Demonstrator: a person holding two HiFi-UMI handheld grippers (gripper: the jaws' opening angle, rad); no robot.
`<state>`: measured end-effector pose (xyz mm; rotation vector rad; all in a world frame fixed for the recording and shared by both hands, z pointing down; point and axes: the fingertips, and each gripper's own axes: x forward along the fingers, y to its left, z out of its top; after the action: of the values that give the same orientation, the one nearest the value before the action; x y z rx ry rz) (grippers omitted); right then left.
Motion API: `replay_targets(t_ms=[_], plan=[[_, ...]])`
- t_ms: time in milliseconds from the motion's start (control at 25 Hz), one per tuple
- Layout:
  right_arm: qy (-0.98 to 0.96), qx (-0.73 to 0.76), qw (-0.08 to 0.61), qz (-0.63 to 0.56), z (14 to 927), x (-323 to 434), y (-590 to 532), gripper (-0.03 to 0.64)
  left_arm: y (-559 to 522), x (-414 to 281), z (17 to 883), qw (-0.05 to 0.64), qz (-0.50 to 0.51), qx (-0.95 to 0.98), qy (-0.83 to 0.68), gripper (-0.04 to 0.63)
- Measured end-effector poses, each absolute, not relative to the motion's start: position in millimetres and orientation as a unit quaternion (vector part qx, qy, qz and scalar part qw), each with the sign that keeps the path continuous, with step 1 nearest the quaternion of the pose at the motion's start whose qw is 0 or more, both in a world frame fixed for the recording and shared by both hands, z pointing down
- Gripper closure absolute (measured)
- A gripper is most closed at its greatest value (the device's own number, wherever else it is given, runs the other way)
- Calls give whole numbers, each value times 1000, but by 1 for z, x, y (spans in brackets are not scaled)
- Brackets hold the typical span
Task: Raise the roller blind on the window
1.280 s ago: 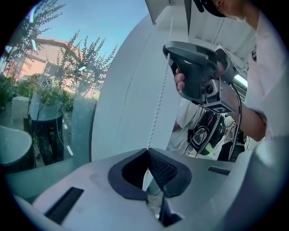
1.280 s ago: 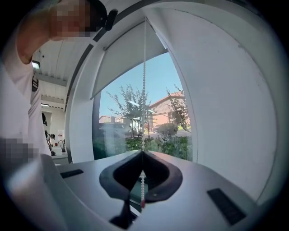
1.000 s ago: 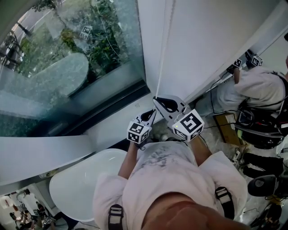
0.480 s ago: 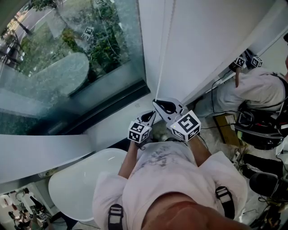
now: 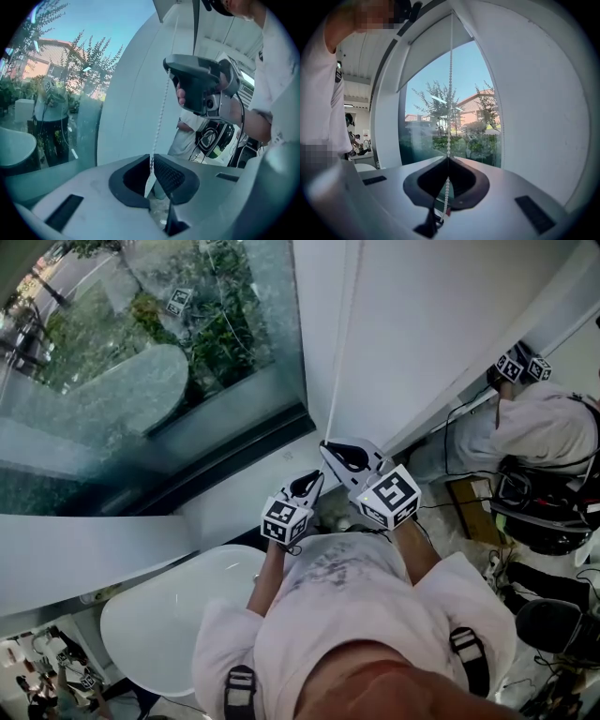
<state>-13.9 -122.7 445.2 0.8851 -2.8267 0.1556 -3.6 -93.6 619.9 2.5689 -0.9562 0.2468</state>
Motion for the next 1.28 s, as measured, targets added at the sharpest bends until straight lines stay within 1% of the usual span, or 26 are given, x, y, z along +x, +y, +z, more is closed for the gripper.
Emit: replay_targets(t_ms=[80, 160, 280, 640, 800, 960, 1280], plan=[[-949, 297, 87, 52, 446, -13, -124, 555, -94, -7, 606, 195, 81, 915, -345, 580], [-949, 298, 86, 52, 447, -12, -126, 555, -96, -12, 588, 197, 71, 913, -351, 557], [-949, 298, 85, 51, 446, -13, -128, 555, -102, -22, 550, 186, 44, 913, -360, 548], [-949, 299, 83, 48, 446, -12, -127, 555, -115, -34, 429, 119, -34, 930, -347, 545], [-949, 299, 84, 47, 444, -16, -127, 555, -119, -31, 384, 79, -42, 939, -333, 545], [-950, 298, 84, 47, 442, -17, -125, 555, -122, -21, 337, 36, -67, 947, -312, 527], [-950, 297, 84, 45, 441, -20, -123, 555, -134, -4, 283, -19, -78, 952, -294, 517]])
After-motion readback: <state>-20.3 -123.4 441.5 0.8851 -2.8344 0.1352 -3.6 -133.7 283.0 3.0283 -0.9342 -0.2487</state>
